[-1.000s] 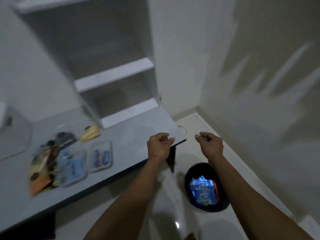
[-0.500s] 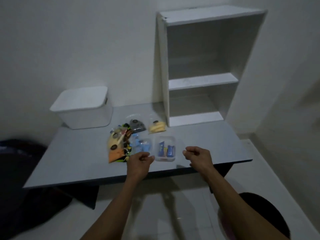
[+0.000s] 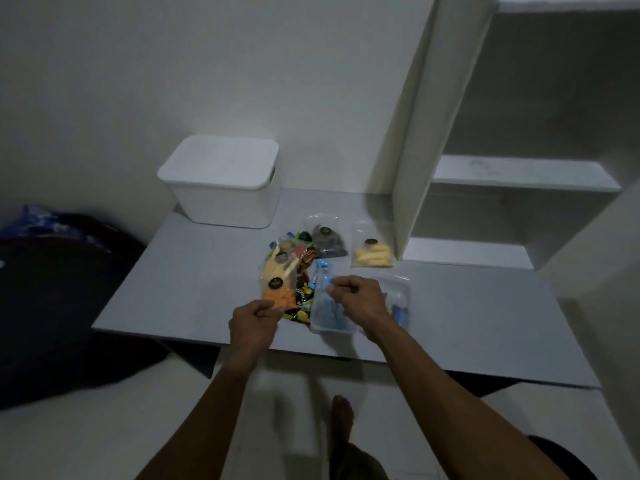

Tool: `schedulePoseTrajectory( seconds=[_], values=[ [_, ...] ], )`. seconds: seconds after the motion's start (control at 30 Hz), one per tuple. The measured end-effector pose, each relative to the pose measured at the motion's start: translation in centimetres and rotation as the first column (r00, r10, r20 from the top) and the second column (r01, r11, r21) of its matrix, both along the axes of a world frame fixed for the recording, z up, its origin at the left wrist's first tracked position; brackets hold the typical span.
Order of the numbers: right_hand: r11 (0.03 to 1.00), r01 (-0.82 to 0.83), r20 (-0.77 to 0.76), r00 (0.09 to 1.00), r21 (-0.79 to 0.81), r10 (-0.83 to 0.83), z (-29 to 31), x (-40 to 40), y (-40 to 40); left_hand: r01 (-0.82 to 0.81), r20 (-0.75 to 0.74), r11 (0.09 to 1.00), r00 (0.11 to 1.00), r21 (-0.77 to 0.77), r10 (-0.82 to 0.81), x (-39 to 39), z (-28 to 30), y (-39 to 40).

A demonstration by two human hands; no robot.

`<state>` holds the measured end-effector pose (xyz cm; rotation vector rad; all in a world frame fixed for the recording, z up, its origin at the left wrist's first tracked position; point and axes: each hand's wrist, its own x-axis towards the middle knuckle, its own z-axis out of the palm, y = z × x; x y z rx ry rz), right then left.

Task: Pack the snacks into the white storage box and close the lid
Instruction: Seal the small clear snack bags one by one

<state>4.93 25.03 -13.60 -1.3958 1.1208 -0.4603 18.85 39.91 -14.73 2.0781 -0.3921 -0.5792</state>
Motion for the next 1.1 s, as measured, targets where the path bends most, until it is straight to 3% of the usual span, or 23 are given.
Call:
schedulePoseTrajectory(
  seconds=[0.23, 0.4, 0.7, 1.1],
  values=[
    [0.99, -0.14, -0.053, 0.989, 0.021, 0.141, -2.9, 9.0, -6.2, -0.067, 0.041, 0.993, 0.997, 0.101, 0.063, 6.9, -2.6, -4.8],
    [0.952, -0.285, -0.194, 0.946, -0.107, 0.261, -5.8, 12.9, -9.3, -0.109, -0.012, 0.976, 0.993, 0.187, 0.113, 10.4, -4.7, -8.8],
    [0.936, -0.346, -0.258, 0.912, -0.069, 0.318, -9.4, 17.0, -10.8, -0.124, -0.119, 0.957, 0.98, 0.264, 0.159, 14.4, -8.6, -13.7],
    [0.956, -0.288, -0.352, 0.89, 0.059, 0.29, -11.2, 18.6, -10.6, -0.128, -0.099, 0.95, 0.982, 0.286, 0.162, 14.7, -9.7, -13.7]
  ],
)
